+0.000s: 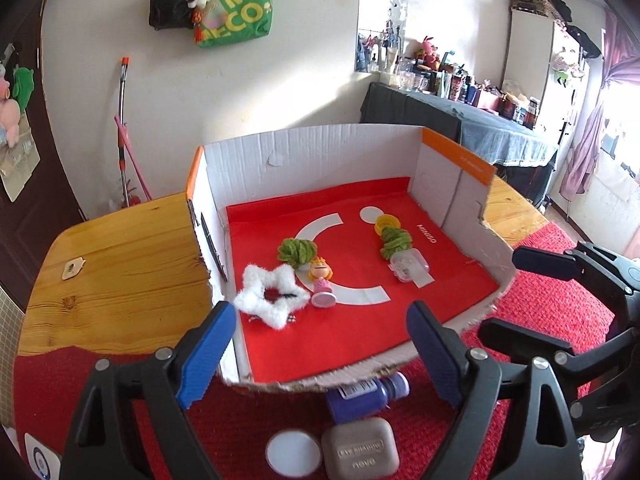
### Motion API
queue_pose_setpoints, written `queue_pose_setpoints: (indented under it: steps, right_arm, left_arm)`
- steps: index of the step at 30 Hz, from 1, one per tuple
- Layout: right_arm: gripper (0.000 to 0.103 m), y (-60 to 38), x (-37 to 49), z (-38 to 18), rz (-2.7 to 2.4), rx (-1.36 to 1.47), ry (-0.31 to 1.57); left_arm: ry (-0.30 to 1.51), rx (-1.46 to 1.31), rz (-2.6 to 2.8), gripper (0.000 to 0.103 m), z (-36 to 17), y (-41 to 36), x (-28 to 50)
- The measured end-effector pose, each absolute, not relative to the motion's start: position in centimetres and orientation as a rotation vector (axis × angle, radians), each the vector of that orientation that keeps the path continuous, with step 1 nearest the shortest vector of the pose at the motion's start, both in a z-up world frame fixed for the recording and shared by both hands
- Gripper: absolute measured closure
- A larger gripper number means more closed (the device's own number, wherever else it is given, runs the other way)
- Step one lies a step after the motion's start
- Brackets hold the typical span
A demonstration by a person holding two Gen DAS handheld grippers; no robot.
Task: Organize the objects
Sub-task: 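Withdraw both grippers from the box back over the blanket, then close the right gripper on the black-and-white roll while the left approaches the eye-shadow case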
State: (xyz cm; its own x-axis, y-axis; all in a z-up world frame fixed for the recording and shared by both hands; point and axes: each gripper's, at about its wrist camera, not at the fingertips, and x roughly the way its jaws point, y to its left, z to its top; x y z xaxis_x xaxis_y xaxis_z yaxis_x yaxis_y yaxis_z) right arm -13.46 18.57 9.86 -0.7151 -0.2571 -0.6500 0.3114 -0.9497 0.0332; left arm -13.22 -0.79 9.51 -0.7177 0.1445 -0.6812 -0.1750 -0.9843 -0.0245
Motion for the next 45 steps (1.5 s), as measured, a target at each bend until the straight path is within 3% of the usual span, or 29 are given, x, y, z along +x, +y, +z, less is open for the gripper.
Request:
queue_pose_setpoints:
  steps: [7, 19, 45]
  right_arm:
    - [0.025, 18.4, -11.6, 10.0, -2.669, 0.965, 0.132]
    - [0.021, 18.4, -9.2, 8.8, -2.662, 0.980, 0.123]
    - [0.022, 18.4, -7.8, 5.7, -2.627, 1.089, 0.130]
  left_arm:
    - [0.074, -1.054, 2.781, 0.006, 9.8, -0.4, -11.0]
    - [0.027, -1.090, 2.799, 0.004, 8.5, -1.3, -8.7]
    - [0.010, -1.178, 2.727, 0.005, 4.9, -0.4, -6.0]
